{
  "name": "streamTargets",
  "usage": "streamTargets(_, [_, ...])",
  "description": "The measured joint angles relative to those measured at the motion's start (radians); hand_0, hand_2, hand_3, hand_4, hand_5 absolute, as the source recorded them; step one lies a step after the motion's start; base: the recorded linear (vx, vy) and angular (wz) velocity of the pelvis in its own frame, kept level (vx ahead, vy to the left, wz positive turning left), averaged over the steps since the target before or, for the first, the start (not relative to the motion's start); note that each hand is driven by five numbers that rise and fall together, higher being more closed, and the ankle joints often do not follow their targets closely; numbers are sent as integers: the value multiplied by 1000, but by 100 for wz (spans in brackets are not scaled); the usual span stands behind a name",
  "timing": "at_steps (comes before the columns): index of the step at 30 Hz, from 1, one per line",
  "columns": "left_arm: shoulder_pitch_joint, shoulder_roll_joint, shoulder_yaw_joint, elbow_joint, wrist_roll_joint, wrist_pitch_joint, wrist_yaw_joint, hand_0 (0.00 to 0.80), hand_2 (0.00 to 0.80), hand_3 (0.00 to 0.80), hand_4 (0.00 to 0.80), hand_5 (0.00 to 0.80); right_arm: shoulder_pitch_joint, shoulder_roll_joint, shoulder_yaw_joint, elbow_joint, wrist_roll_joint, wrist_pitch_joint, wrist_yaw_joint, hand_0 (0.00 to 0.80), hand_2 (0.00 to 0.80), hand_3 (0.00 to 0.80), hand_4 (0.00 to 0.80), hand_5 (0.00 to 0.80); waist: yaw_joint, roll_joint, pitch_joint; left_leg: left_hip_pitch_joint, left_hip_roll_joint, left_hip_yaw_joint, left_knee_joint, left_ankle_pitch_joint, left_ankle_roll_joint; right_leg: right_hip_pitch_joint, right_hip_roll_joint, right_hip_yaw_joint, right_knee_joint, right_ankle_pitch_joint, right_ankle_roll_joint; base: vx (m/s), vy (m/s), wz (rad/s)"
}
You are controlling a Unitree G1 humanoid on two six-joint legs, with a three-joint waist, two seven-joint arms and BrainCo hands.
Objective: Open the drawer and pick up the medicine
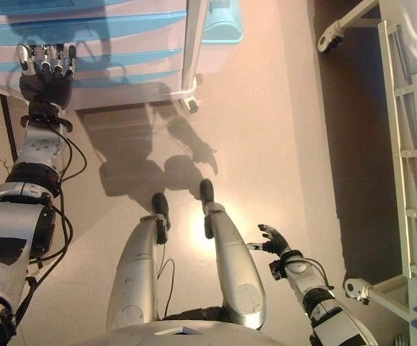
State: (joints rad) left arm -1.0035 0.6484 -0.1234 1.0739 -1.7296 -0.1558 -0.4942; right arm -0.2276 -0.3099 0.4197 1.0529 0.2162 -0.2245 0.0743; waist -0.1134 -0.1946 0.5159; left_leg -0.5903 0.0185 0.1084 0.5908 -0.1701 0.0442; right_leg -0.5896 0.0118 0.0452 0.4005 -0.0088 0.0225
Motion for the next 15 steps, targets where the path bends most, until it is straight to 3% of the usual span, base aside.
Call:
streamTargets(8, [-1, 0, -37, 0, -67, -4, -69, 0, 0, 0, 0, 0, 0, -2, 7, 3, 0, -13, 1, 0, 0, 0, 0, 0, -2, 0, 0, -7, 0, -6, 0, 1, 2, 0, 2, 1, -8, 1, 1, 0, 2, 1])
streamTargets(10, [-1, -1, -41, 0, -78, -4, -102, 461, 461, 461, 461, 461, 1, -2, 8, 4, 0, -18, 1, 0, 0, 0, 0, 0, -3, 0, 0, -13, 0, -10, -1, 3, 4, -1, 3, 0, -18, 6, 2, -3, 6, 2])
streamTargets(12, [-1, -4, -45, 0, -78, -4, -121, 800, 800, 800, 800, 800, 1, -2, 8, 5, 0, -19, 1, 0, 0, 0, 0, 0, -2, -1, 0, -15, -2, -11, -2, 3, 6, -1, 1, 2, -22, 8, 4, 0, 0, 0])
streamTargets(15, [-1, -6, -48, 0, -78, -10, -121, 800, 800, 800, 800, 800, 1, -2, 9, 4, -1, -20, 1, 0, 0, 0, 0, 0, -5, -1, 0, -16, -3, -12, -4, 2, 9, -1, 0, 5, -28, 11, 7, 0, 0, 0])
